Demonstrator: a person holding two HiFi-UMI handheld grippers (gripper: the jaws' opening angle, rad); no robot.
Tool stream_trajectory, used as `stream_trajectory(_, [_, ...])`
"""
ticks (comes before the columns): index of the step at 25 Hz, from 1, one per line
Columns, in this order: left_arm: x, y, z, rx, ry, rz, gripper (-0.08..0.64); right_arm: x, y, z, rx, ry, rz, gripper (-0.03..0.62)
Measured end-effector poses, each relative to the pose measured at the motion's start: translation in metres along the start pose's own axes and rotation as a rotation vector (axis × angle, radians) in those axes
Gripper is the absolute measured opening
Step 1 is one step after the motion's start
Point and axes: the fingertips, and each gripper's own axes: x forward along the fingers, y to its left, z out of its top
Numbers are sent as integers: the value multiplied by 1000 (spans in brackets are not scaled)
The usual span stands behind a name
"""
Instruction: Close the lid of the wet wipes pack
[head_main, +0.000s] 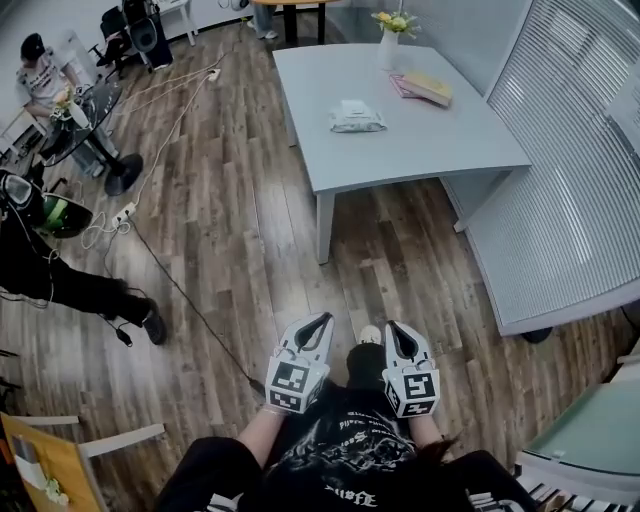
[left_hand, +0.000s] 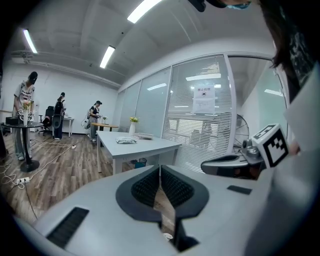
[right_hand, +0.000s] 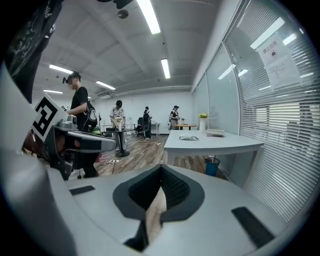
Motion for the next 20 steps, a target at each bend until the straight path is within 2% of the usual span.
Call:
stream_trajectory(6, [30, 19, 9, -28, 10, 71, 14, 44, -22, 19, -44, -16, 85, -2])
stream_trajectory(14, [104, 22, 33, -31, 18, 133, 14, 98, -92, 41, -63, -29, 162, -2])
stream_trajectory(20, [158, 18, 48, -107, -5, 180, 14, 121, -145, 54, -99, -37, 207, -2])
